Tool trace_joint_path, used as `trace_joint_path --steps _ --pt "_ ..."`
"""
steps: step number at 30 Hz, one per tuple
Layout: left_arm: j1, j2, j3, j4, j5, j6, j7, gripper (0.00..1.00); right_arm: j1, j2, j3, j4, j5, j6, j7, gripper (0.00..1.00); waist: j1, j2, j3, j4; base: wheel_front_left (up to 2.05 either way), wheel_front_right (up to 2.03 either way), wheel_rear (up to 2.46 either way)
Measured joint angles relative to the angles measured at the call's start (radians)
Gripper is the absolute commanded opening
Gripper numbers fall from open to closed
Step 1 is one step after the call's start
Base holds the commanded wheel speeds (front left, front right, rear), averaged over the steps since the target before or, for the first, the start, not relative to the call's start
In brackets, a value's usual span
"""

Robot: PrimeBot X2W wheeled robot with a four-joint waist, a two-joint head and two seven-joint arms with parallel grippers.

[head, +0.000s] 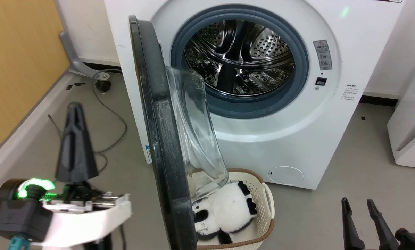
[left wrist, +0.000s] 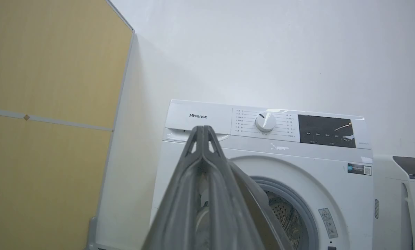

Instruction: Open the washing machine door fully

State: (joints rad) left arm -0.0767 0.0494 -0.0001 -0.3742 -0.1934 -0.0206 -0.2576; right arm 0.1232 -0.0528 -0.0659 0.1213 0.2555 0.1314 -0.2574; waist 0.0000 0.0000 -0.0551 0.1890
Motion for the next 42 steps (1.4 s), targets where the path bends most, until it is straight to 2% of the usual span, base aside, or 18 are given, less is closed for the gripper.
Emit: trace_joint_path --steps 4,9,16,21,27,32,36,42 --pt "-0.005 0.0 -0.065 -0.021 0.03 -0.011 0.012 0.0 0.0 0.0 -0.001 0.001 0.001 0.0 0.0 1.0 0.0 0.0 -0.002 0.001 0.0 0.0 0.0" --pt "0.023 0.004 -0.146 -0.035 0.051 -0.027 0.118 0.0 0.0 0.0 -0.002 0.002 0.006 0.0 0.0 1.0 0.0 0.0 0.002 0.0 0.0 0.0 0.0" --pt "0.071 0.003 -0.273 -0.048 0.059 -0.053 0.188 0.0 -0.001 0.0 -0.013 0.007 0.011 0.0 0.0 1.0 0.0001 0.0 0.013 0.01 0.0 0.0 0.0" --pt "0.128 0.008 -0.36 0.026 0.04 -0.067 0.295 0.0 -0.001 0.0 -0.011 0.011 0.011 0.0 0.0 1.0 0.0 0.0 0.021 0.015 0.0 0.0 0.0" --pt "0.18 0.013 -0.421 0.078 0.021 -0.072 0.374 0.0 -0.002 0.0 -0.012 0.024 0.025 0.0 0.0 1.0 0.0 0.0 0.029 0.018 0.0 0.0 0.0" --pt "0.21 0.016 -0.437 0.125 0.006 -0.065 0.416 0.0 -0.002 0.0 -0.011 0.029 0.028 0.0 0.0 1.0 0.0 0.0 0.035 0.022 0.0 0.0 0.0" --pt "0.216 0.017 -0.404 0.159 0.005 -0.03 0.41 0.0 -0.003 0.0 -0.011 0.029 0.028 0.0 0.0 1.0 0.0 0.0 0.039 0.029 0.0 0.0 0.0" --pt "0.212 0.026 -0.362 0.202 0.005 -0.006 0.377 0.0 -0.004 0.0 -0.007 0.035 0.028 0.0 0.0 1.0 0.0 0.0 0.044 0.055 0.0 0.0 0.0"
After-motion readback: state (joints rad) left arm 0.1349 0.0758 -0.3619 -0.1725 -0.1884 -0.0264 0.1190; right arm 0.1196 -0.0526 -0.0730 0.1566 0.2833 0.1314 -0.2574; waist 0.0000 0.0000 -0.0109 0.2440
